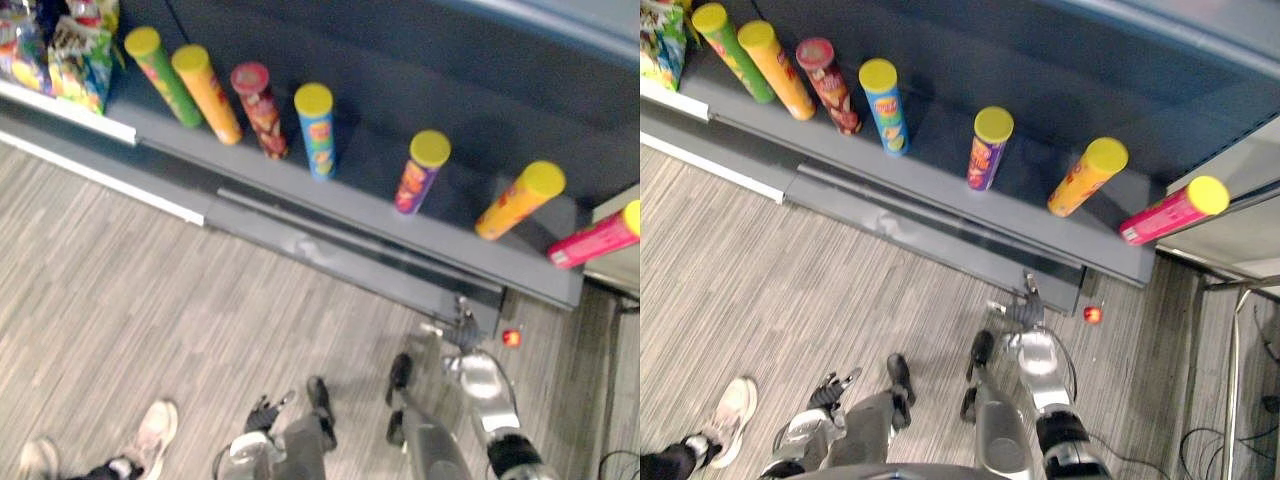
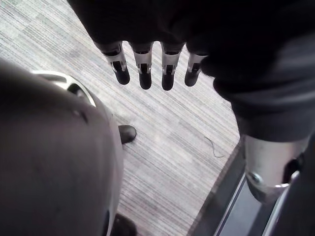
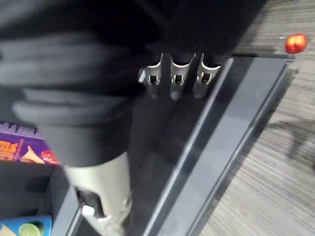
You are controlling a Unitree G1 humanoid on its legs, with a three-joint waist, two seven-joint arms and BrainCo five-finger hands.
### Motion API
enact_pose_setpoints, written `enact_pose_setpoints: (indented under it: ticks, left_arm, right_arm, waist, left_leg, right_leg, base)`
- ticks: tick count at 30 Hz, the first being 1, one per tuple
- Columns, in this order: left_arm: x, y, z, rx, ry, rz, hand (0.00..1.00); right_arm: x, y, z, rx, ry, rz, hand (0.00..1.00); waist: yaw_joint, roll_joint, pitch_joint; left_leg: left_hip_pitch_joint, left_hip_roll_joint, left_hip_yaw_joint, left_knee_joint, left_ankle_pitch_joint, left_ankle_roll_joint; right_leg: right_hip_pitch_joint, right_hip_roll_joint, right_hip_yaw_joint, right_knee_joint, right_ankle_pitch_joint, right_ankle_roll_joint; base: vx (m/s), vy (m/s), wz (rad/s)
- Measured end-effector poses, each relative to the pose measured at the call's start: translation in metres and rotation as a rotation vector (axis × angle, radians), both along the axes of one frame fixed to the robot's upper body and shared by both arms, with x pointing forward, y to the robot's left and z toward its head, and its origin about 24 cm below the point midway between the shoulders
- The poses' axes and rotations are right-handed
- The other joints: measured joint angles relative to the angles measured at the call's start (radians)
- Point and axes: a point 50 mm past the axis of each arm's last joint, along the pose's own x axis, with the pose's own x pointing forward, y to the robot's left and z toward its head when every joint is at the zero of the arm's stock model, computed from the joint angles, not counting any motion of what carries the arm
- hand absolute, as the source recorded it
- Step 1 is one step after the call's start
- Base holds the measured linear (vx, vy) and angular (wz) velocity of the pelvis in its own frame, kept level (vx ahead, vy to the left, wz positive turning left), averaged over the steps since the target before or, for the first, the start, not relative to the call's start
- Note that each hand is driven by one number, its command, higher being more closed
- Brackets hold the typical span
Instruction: Put the gum and the chips on the shelf.
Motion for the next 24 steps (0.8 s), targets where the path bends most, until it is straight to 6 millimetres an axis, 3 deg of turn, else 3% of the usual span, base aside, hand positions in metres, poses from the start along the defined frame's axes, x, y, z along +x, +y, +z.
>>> enact_pose_setpoints:
  ticks: [2,6,8,10,15,18,24]
  left_arm:
    - [-0.006,0.002,-0.002,0.005,0.017,0.007,0.0]
    - [-0.027,0.009,-0.007,0.002,0.057,0.078,0.0]
    - [-0.032,0.009,-0.008,-0.003,0.069,0.094,0.0]
    - [-0.041,0.005,-0.012,-0.024,0.096,0.123,0.0]
    - [-0.054,-0.003,-0.017,-0.083,0.111,0.221,0.0]
    - [-0.067,-0.009,-0.02,-0.132,0.124,0.315,0.0]
    - [-0.081,-0.012,-0.023,-0.167,0.138,0.356,0.0]
  right_arm:
    - [-0.014,-0.001,-0.013,0.01,0.06,0.017,0.0]
    - [-0.069,-0.006,-0.058,0.047,0.299,0.04,0.0]
    - [-0.086,-0.01,-0.069,0.057,0.374,0.02,0.0]
    - [-0.114,-0.018,-0.089,0.092,0.509,-0.061,0.0]
    - [-0.149,-0.031,-0.105,0.254,0.623,-0.344,0.0]
    - [-0.173,-0.038,-0.11,0.383,0.647,-0.553,0.0]
    - [-0.188,-0.035,-0.114,0.486,0.665,-0.669,0.0]
  waist:
    - [0.0,-0.004,-0.021]
    - [-0.007,-0.001,-0.1]
    - [-0.007,-0.001,-0.115]
    - [-0.007,0.0,-0.142]
    - [-0.002,0.009,-0.171]
    - [0.003,0.028,-0.204]
    - [0.007,0.033,-0.231]
  left_leg:
    - [0.023,-0.007,0.01,-0.017,0.0,0.0]
    - [0.092,-0.022,0.008,-0.065,0.0,0.0]
    - [0.114,-0.026,0.007,-0.077,0.0,0.0]
    - [0.138,-0.03,0.004,-0.093,0.001,0.001]
    - [0.218,-0.042,-0.005,-0.141,0.006,0.007]
    - [0.273,-0.057,-0.012,-0.191,0.013,0.007]
    - [0.299,-0.066,-0.014,-0.222,0.015,0.008]
  right_leg:
    - [0.012,-0.001,0.01,-0.008,0.002,0.003]
    - [0.071,-0.002,0.013,-0.034,0.003,0.004]
    - [0.092,-0.002,0.012,-0.042,0.003,0.004]
    - [0.11,-0.002,0.01,-0.043,0.002,0.004]
    - [0.176,-0.006,-0.001,-0.043,-0.006,0.012]
    - [0.214,-0.016,-0.013,-0.042,-0.019,0.026]
    - [0.238,-0.024,-0.028,-0.042,-0.032,0.031]
  base:
    - [0.08,0.068,-0.15]
    - [0.09,0.047,-0.03]
    - [0.06,0.027,0.0]
    - [0.06,0.029,0.02]
    - [0.04,0.033,0.05]
    - [0.03,0.053,0.12]
    - [0.0,0.027,0.03]
